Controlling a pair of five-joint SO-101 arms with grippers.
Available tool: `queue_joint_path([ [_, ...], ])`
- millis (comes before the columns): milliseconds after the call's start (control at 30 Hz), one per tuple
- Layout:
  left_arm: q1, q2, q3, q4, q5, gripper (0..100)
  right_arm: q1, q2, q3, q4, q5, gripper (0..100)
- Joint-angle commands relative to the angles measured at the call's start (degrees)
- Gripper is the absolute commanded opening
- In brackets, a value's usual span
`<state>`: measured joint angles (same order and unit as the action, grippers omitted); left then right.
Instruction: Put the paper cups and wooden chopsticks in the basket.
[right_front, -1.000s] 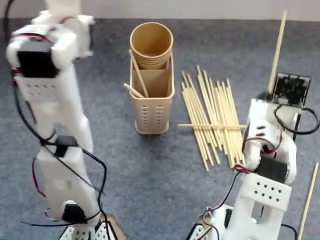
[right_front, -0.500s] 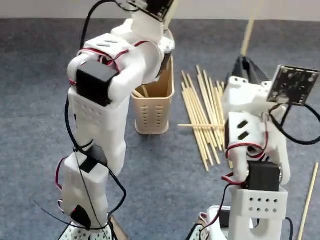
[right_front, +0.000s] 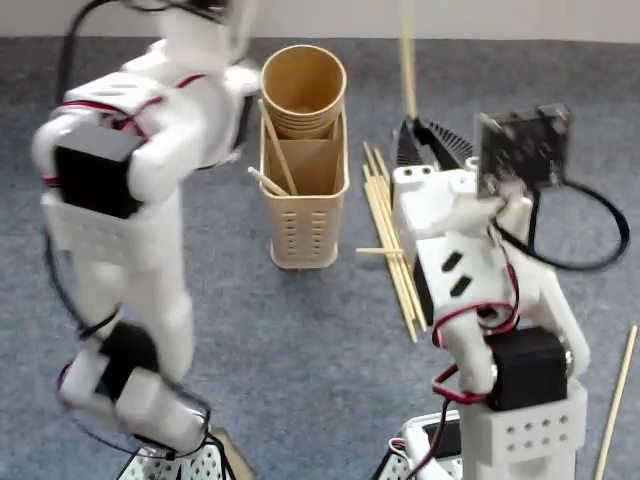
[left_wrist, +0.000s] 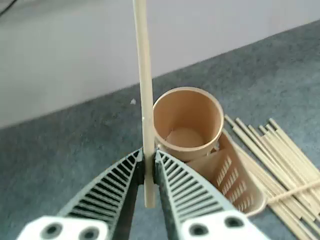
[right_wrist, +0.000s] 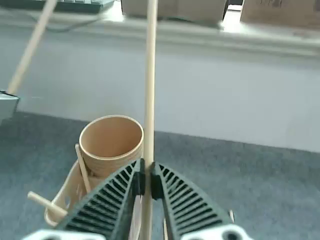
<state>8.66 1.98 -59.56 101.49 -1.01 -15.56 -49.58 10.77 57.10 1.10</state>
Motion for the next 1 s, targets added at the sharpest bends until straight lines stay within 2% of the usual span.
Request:
queue_joint_path([
  [0,-2.4,-11.3,20.2,0.1,-0.4,0,-1.0,8.5,-15.0,6.5,1.3,0.5],
  [233,-6.5,-29.8,36.4,0.0,-3.3,0,-5.2,16.6,-30.2,15.3,1.0,0.5],
  [300,-5.1,-32.0,39.9,-6.7,-1.7,0,-6.0,15.2,-29.0,13.5,0.4,0.6],
  [433,2.1,-33.4,44.1,-22.8,4.2,0,-8.0,7.1,-17.1,1.8,-2.1,0.6],
  [567,9.2,-33.6,54.2,-38.8,7.1,0,-8.9,-5.4,8.4,-18.0,-2.2,0.6],
  [700,8.9,-33.7,66.3,-49.5,8.4,0,-9.5,-13.7,33.8,-37.2,-1.9,0.6],
  [833,6.8,-33.6,77.3,-59.6,8.5,1,-12.0,-10.9,36.6,-41.6,-0.6,0.6],
  [967,6.2,-33.6,82.9,-64.1,8.8,1,-12.3,-5.1,34.6,-43.2,-0.7,0.6],
])
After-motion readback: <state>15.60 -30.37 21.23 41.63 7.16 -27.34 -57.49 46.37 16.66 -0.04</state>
